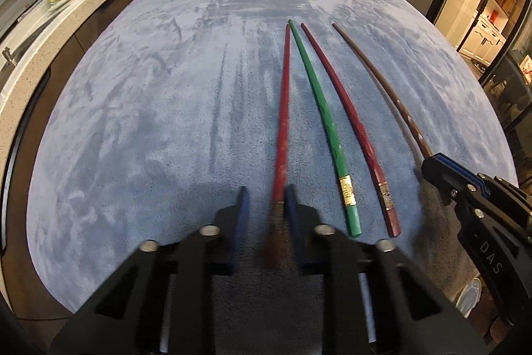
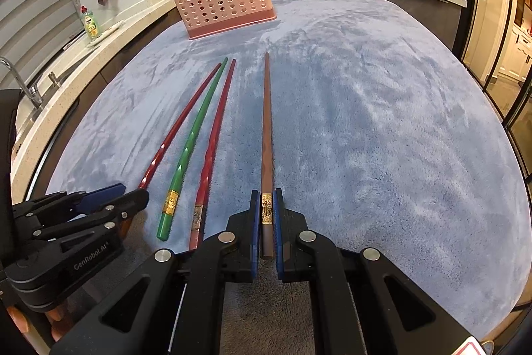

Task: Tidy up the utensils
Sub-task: 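Grasp the brown chopstick with the right tool while the left tool grasps a dark red chopstick, then lift both chopsticks and carry them over the pink holder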

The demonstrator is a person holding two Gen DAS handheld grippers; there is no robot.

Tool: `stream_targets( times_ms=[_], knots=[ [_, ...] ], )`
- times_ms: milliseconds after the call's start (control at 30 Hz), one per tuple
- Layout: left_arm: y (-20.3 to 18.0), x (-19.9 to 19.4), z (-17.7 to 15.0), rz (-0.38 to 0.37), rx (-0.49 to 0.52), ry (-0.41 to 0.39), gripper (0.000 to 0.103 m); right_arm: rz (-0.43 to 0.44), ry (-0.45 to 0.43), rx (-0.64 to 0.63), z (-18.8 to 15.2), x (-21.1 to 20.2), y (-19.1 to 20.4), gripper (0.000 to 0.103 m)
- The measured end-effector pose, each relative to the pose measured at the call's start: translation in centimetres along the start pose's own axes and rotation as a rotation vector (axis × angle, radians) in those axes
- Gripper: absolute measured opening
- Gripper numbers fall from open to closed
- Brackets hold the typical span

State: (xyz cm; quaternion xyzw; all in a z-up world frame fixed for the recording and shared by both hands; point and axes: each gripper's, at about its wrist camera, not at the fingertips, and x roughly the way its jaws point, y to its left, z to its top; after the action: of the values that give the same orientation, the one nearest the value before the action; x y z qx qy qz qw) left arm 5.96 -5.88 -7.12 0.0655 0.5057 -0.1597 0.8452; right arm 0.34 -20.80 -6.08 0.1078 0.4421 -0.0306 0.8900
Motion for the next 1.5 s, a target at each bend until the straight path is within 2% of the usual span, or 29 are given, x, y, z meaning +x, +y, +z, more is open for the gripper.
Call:
stream_targets(
  times_ms=[133,300,467,867,1067,1500],
  knots=[
    [0.2,-0.2,0.5,-0.037,-0.011,0.018,0.009,0.007,-0.016,0.001,0.7,-0.8,0.2,0.007],
    [0.6,-1.5,1.5,-0.052,-0.028,-0.008,0.008,0.013,-0.054,0.003,2.2,-2.2,0.2,0.007],
    [1.6,-3.8,3.5,-0.071,-0.057,-0.065,0.008,0.015,-0.120,0.008,4.4,-4.3,0.1,0.007],
    [3.5,-10.0,10.6,-0.072,-0.077,-0.262,0.008,0.013,-0.335,-0.002,12.9,-9.0,-0.1,0.007],
    [4.4,-12.2,14.4,-0.055,-0.075,-0.347,0.008,0.019,-0.392,-0.005,16.0,-9.7,0.5,0.007],
    [5.5,-14.4,19.6,-0.045,-0.102,-0.431,0.008,0.061,-0.444,0.011,20.1,-10.0,1.3,0.007]
  ],
)
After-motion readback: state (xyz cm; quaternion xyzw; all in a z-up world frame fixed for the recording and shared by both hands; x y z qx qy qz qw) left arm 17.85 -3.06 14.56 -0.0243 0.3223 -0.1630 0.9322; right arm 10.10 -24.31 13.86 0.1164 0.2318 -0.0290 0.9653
